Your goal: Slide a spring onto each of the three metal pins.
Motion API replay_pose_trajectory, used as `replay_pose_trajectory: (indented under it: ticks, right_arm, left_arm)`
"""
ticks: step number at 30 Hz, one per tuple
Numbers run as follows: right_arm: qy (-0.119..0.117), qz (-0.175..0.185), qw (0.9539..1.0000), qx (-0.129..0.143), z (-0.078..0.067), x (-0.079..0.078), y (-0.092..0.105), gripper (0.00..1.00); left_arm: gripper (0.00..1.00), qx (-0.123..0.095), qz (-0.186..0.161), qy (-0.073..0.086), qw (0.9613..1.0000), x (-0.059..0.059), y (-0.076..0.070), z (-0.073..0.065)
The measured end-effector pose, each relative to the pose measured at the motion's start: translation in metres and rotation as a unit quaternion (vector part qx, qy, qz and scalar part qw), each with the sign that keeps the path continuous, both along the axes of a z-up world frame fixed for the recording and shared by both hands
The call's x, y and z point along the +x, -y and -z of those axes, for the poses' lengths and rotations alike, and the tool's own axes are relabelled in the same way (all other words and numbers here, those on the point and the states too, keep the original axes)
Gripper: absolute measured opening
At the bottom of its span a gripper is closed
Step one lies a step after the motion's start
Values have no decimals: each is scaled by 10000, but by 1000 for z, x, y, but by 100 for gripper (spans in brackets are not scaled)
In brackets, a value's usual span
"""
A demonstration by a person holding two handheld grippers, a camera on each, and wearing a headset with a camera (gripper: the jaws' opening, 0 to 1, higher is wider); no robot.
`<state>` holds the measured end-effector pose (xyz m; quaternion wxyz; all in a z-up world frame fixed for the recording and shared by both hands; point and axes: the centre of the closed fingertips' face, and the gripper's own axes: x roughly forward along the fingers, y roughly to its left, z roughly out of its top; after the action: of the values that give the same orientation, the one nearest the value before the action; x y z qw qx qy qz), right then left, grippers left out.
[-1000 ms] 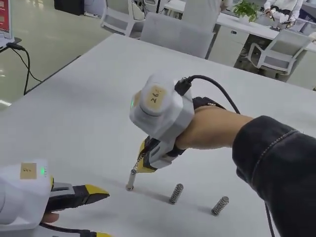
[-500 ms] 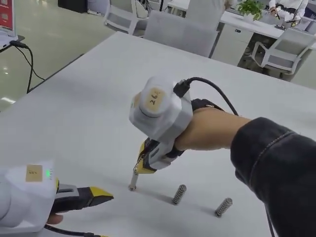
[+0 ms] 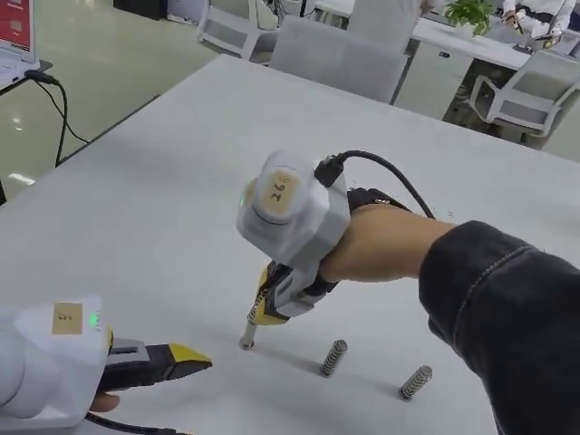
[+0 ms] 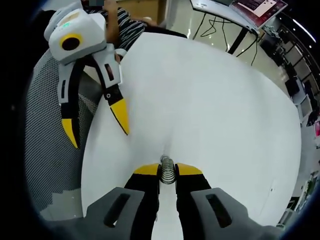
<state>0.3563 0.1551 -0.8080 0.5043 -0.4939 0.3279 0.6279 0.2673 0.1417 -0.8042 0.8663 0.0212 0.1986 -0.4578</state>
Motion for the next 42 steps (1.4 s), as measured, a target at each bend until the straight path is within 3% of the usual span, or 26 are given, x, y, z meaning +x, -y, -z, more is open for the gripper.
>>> replay_pose_trajectory:
  ticks: [42]
  right_arm:
    - [-243,55,9993,-295,43,-12,-1,9]
  left_arm:
    - [46,-8,-49,-30,10000,2,-1,1]
